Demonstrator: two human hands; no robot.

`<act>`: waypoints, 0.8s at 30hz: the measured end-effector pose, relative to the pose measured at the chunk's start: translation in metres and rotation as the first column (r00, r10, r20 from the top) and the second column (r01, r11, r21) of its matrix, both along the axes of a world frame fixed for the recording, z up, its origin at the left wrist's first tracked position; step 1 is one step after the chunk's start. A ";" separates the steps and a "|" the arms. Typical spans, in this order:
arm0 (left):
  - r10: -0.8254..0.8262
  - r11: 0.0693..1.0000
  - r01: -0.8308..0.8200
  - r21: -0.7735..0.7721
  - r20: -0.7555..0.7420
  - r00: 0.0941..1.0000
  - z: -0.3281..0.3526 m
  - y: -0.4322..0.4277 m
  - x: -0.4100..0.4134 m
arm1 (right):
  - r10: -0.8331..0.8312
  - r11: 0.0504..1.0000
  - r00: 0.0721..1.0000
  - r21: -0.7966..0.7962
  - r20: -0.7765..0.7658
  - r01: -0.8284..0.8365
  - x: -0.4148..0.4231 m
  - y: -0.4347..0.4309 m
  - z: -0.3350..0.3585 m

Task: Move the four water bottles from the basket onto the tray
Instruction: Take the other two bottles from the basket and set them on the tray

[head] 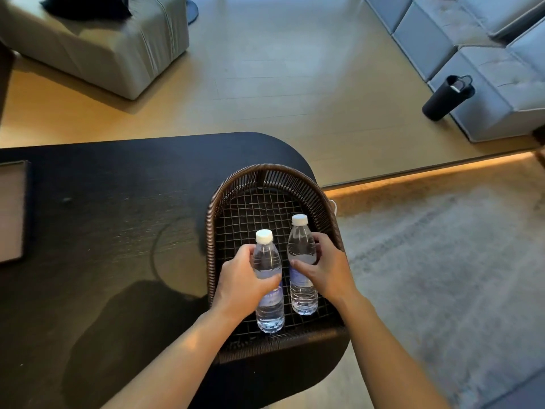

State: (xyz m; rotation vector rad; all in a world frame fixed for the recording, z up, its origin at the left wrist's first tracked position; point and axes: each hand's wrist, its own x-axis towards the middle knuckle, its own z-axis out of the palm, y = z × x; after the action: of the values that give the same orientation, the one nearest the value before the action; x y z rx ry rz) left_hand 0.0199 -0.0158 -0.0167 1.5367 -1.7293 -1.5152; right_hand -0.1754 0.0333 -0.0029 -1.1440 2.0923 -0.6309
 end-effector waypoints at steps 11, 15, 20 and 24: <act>-0.032 0.937 -0.026 -0.350 -0.157 0.987 0.071 0.032 0.053 | -0.103 0.959 0.995 -0.264 -0.005 0.098 0.058 0.064 0.071; -0.028 0.889 -0.034 -0.456 -0.127 0.991 0.099 0.044 0.092 | -0.095 0.936 0.996 -0.340 -0.004 0.088 0.097 0.077 0.105; 0.024 0.832 -0.051 -0.553 -0.055 0.998 0.122 0.063 0.155 | -0.031 0.909 0.999 -0.415 0.028 0.040 0.155 0.089 0.127; 0.117 0.821 -0.110 -0.561 -0.023 0.993 0.124 0.077 0.219 | 0.044 0.903 0.998 -0.429 0.039 -0.023 0.208 0.087 0.126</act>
State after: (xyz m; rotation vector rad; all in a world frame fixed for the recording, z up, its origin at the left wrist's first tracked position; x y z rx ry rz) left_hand 0.2387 0.0610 0.1072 1.3001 -1.8316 -0.8187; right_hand 0.0331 0.1206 0.1231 -1.3815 1.9392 -1.1322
